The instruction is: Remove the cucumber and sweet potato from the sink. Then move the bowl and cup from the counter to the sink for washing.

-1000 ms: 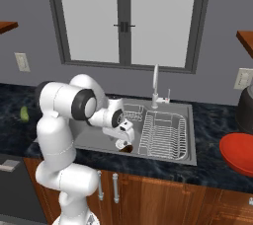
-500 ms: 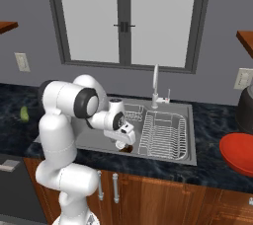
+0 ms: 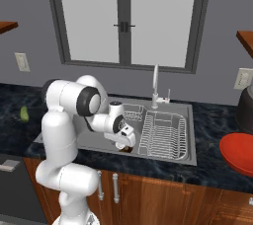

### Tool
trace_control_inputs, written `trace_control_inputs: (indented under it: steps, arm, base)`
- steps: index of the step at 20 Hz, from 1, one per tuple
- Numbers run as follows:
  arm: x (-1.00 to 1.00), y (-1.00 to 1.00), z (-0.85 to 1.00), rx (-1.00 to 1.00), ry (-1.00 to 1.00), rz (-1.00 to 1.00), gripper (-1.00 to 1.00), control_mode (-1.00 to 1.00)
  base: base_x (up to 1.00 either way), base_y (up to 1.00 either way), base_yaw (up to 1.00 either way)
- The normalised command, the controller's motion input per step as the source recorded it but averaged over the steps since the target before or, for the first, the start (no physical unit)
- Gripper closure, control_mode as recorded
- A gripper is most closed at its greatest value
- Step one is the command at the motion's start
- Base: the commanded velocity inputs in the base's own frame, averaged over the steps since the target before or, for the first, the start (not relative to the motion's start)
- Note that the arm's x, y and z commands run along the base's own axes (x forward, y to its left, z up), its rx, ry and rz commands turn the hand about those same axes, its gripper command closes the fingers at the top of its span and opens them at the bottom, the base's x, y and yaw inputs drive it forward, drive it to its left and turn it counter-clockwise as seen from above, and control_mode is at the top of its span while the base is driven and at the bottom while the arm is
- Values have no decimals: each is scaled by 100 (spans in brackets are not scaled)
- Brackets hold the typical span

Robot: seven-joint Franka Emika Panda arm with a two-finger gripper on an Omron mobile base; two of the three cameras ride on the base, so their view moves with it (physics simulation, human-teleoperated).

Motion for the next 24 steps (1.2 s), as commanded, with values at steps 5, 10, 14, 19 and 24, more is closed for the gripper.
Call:
trace_control_inputs:
  steps: [5,10,14,19,24]
  arm:
    - [7,0,-13,0,-2,0,-100,-100]
    - [10,0,-13,0,-1,0,-100,-100]
    - [13,-1,-12,0,0,0,-100,-100]
    - [15,-3,-10,0,0,0,-100,-100]
    - [19,-3,-8,0,0,0,-100,-100]
  base:
    - [0,0,0]
    - [0,0,0]
    - [0,0,0]
    - [0,0,0]
    - [0,0,0]
